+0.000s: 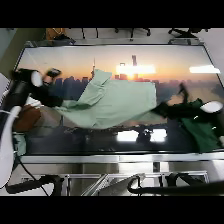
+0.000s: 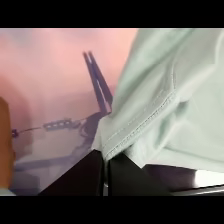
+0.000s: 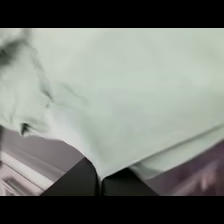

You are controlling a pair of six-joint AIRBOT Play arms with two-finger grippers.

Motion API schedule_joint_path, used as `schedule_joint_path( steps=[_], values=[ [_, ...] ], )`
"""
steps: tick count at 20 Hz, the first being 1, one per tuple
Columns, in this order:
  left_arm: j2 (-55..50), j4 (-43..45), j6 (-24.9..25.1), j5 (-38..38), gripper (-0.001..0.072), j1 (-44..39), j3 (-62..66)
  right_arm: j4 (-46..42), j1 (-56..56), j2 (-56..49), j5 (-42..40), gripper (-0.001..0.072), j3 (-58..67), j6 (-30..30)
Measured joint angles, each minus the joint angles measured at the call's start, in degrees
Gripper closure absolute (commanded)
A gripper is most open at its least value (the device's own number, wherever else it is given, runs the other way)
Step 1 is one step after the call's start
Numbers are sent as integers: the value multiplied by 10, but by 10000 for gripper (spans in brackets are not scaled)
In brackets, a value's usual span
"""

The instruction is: Fold the shirts.

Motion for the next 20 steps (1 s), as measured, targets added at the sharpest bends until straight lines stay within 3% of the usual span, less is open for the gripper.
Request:
schedule_joint_path(
  steps=[2,8,12,14,16,20],
  values=[
    [39,-130,-18,-26,693,83,55,55,-76,2,47,694,134,-17],
    [165,-715,10,-46,692,382,121,214,-218,5,104,694,458,-39],
    [231,-954,45,-16,692,521,129,248,-239,5,90,694,576,-45],
    [240,-995,53,-12,692,551,130,249,-243,-3,95,694,598,-47],
    [233,-981,56,-8,692,536,130,243,-243,-22,112,694,596,-47],
    [175,-806,58,43,692,358,130,208,-179,-70,117,694,492,-71]
  ],
)
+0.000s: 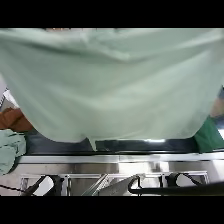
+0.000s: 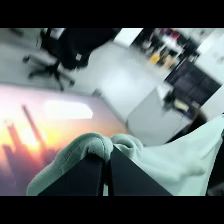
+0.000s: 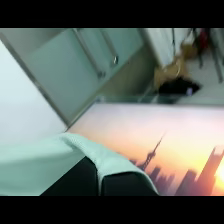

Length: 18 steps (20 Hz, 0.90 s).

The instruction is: Fold the shirts.

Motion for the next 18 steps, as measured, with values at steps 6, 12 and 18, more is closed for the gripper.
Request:
schedule_joint_path(
  steps=[6,12,18],
  values=[
    [-215,326,-33,138,692,-235,0,-183,147,-161,-150,693,-177,-26],
    [-405,368,-38,225,59,-250,1,-163,177,-310,-241,444,-197,-73],
    [-409,306,-13,133,25,-151,22,-221,126,-268,-174,442,-197,-64]
  ],
)
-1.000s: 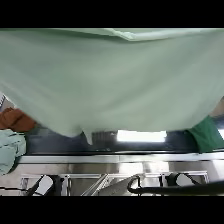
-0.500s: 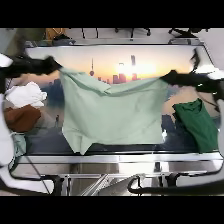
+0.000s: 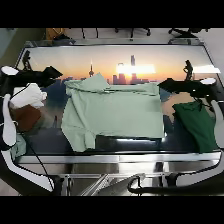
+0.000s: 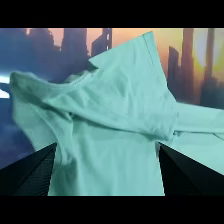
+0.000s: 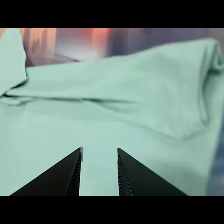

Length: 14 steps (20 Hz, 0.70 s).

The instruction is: Fold the shirts.

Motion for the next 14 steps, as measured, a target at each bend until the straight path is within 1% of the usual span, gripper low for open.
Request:
schedule_joint_path(
  steps=[1,3,5,6,7,8,11,14],
  values=[
    [7,-4,6,-36,26,21,-5,-31,-16,14,19,442,-1,19],
    [26,-6,16,-113,166,61,-49,-93,-48,46,68,443,-16,55],
    [56,0,31,-159,180,89,-131,-136,-80,82,106,437,-54,78],
    [72,8,38,-171,180,99,-177,-152,-97,102,119,420,-83,86],
    [87,17,45,-175,180,107,-224,-163,-111,118,126,354,-112,93],
    [103,27,52,-178,180,114,-271,-172,-123,132,133,324,-145,99],
    [142,58,61,-161,181,123,-376,-184,-140,155,139,324,-229,105],
    [169,90,64,-119,180,108,-439,-186,-146,162,136,324,-287,106]
  ],
)
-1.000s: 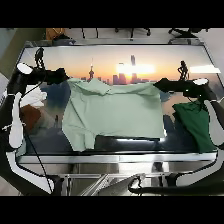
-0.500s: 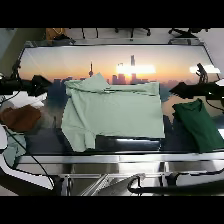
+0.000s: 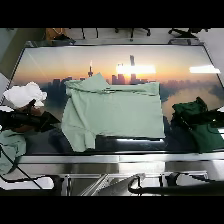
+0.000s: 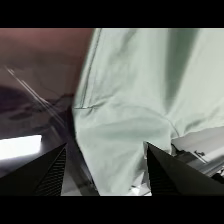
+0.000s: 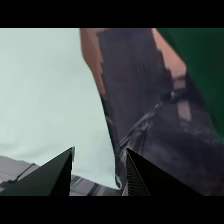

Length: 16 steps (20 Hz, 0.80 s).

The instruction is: Fold the shirts.

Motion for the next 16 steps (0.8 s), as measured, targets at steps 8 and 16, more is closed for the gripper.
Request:
schedule_joint_path(
  steps=[8,16],
  values=[
    [-12,10,-5,123,183,-98,-38,0,-1,3,-12,324,-85,-11],
    [-41,34,-12,142,690,-125,18,13,75,-41,-9,573,-110,-13]
  ],
)
